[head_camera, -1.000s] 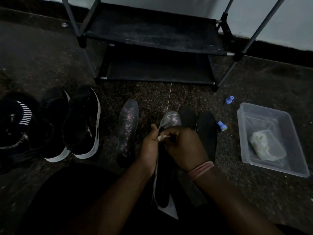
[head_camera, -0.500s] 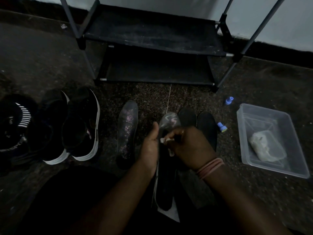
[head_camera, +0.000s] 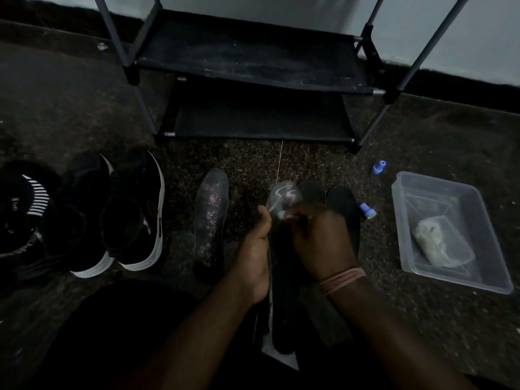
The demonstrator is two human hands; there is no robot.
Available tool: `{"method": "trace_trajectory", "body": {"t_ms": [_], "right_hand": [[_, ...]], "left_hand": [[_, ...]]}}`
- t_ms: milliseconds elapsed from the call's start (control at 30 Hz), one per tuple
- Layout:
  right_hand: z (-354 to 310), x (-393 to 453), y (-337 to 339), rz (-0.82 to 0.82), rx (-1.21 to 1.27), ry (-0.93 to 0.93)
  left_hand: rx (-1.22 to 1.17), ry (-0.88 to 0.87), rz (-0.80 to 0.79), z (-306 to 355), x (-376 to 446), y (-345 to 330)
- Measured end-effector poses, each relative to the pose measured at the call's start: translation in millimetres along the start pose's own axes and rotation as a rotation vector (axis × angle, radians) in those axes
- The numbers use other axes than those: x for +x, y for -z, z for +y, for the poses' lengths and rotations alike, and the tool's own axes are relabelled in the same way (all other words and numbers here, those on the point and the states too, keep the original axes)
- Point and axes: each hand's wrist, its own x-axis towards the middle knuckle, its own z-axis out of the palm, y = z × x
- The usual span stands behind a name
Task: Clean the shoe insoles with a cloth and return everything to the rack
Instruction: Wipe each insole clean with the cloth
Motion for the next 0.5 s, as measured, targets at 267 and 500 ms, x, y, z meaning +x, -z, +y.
{"method": "trace_trajectory", "body": {"t_ms": [267, 500], "right_hand": [[-15, -9, -11, -0.09, 0.071, 0.012], [13, 3, -2, 0.053, -0.173, -0.117]], "left_hand": [[-0.065, -0.024, 0.014, -1, 3, 5], [0.004, 0.002, 0.01, -8, 1, 0]]}}
